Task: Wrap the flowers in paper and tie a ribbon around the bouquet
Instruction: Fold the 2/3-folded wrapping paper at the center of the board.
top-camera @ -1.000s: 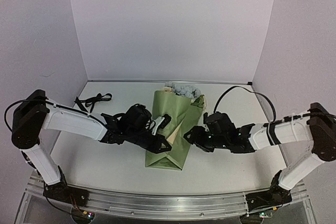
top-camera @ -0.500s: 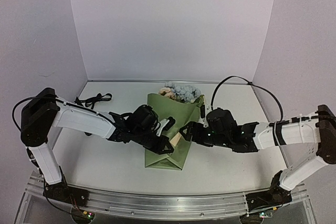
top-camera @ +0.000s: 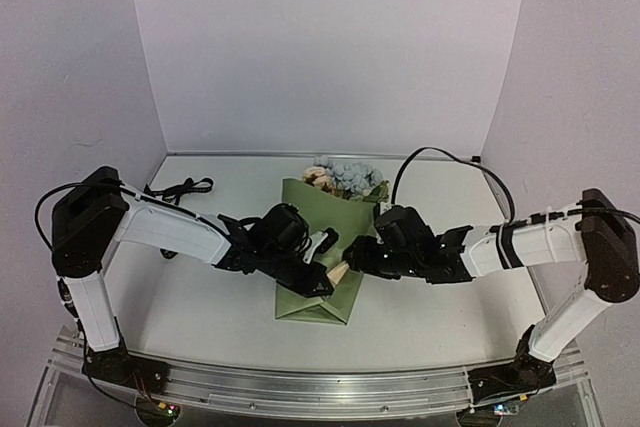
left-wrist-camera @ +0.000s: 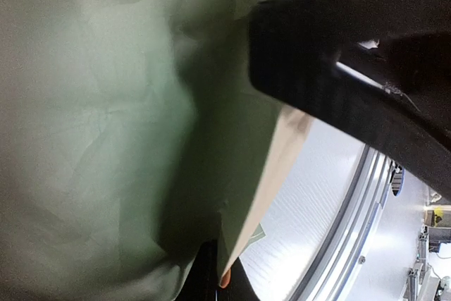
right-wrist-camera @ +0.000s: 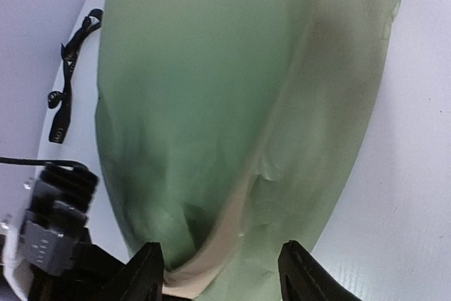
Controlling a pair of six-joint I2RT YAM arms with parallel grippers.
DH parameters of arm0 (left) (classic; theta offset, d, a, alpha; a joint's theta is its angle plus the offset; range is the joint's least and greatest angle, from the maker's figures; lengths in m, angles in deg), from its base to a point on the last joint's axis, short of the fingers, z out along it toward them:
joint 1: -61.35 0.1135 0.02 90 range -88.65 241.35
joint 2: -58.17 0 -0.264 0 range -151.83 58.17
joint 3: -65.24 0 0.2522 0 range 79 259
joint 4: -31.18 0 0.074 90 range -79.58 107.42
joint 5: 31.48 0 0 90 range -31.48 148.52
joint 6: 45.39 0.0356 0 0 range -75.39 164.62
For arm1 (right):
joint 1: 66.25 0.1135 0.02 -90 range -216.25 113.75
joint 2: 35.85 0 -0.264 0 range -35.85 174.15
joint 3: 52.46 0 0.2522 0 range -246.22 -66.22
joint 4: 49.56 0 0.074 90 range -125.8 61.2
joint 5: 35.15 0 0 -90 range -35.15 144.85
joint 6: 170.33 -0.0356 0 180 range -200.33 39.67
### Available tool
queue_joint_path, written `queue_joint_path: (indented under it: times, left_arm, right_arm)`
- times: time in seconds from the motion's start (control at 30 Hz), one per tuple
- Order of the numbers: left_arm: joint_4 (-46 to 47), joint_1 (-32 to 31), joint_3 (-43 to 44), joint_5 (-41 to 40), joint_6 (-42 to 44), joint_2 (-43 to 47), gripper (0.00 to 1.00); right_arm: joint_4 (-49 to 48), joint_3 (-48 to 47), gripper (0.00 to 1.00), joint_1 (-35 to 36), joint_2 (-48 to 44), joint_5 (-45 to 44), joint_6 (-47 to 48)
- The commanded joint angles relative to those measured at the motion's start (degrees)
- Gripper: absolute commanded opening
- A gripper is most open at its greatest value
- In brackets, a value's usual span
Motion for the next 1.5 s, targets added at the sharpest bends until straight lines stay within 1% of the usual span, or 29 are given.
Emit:
queue_joint_path:
  times: [0.0,0.03,0.13,0.27,0.4,0.43,0.57,0.67,0.83,0.93,1.0,1.1,1.23,1.3,1.4,1.47]
  left_arm:
    - [0.1,-0.4,2.5,0.7,0.9,-0.8,0.00]
    - [0.1,-0.4,2.5,0.6,0.9,-0.9,0.02]
    - [0.2,-0.4,2.6,0.4,0.4,-0.2,0.11]
    - [-0.4,-0.3,2.9,-0.4,-0.5,2.6,0.31]
    - [-0.8,0.6,2.4,-1.5,-2.9,6.7,0.46]
    - [-0.5,1.6,1.8,-1.4,-4.0,7.6,0.47]
    - [0.3,7.9,-0.8,-0.3,-9.0,9.8,0.46]
    - [0.3,11.3,-1.3,1.8,-9.8,8.6,0.43]
    - [-1.9,12.0,2.7,5.3,-8.5,1.6,0.34]
    - [-1.1,12.0,5.0,7.3,-9.2,-2.7,0.32]
    - [-2.5,12.0,7.0,6.9,-9.8,-5.3,0.31]
    - [-5.7,12.2,9.1,4.1,-11.2,-7.6,0.27]
    - [-5.6,12.6,9.5,2.9,-12.4,-4.4,0.29]
    - [-5.0,13.0,10.1,2.1,-12.5,-1.8,0.32]
    - [-5.1,16.0,11.4,2.5,-13.6,-0.6,0.33]
    - [-4.7,18.4,11.4,3.1,-14.0,-1.3,0.32]
  right_arm:
    - [1.7,-2.6,0.32,-2.0,3.0,-0.3,-1.7]
    - [1.7,-2.9,0.22,-2.1,3.6,0.1,-1.8]
    - [1.7,-3.7,0.01,-2.6,5.5,1.0,-2.0]
    - [1.8,-2.4,0.00,-3.5,6.9,0.7,-2.6]
    - [1.8,-1.8,0.00,-4.0,8.4,1.8,-1.3]
    - [1.8,-2.0,0.00,-4.1,9.0,2.2,-0.8]
    - [1.8,-2.4,0.00,-5.1,10.9,4.0,0.2]
    - [1.8,-2.7,0.00,-7.1,12.2,5.9,0.2]
    - [1.8,-4.0,0.00,-10.0,13.3,9.6,1.8]
    - [2.6,-5.4,0.00,-11.2,14.1,11.5,3.2]
    - [3.2,-6.1,0.00,-12.2,14.6,12.7,3.8]
    - [4.5,-6.9,0.00,-13.2,15.0,14.0,4.2]
    - [7.0,-8.5,0.00,-13.5,14.9,15.3,5.6]
    - [7.8,-8.7,0.00,-13.5,14.5,15.5,6.1]
    - [8.7,-8.7,0.00,-13.5,13.9,15.3,6.7]
    - [9.1,-8.7,0.00,-13.5,13.7,15.4,7.0]
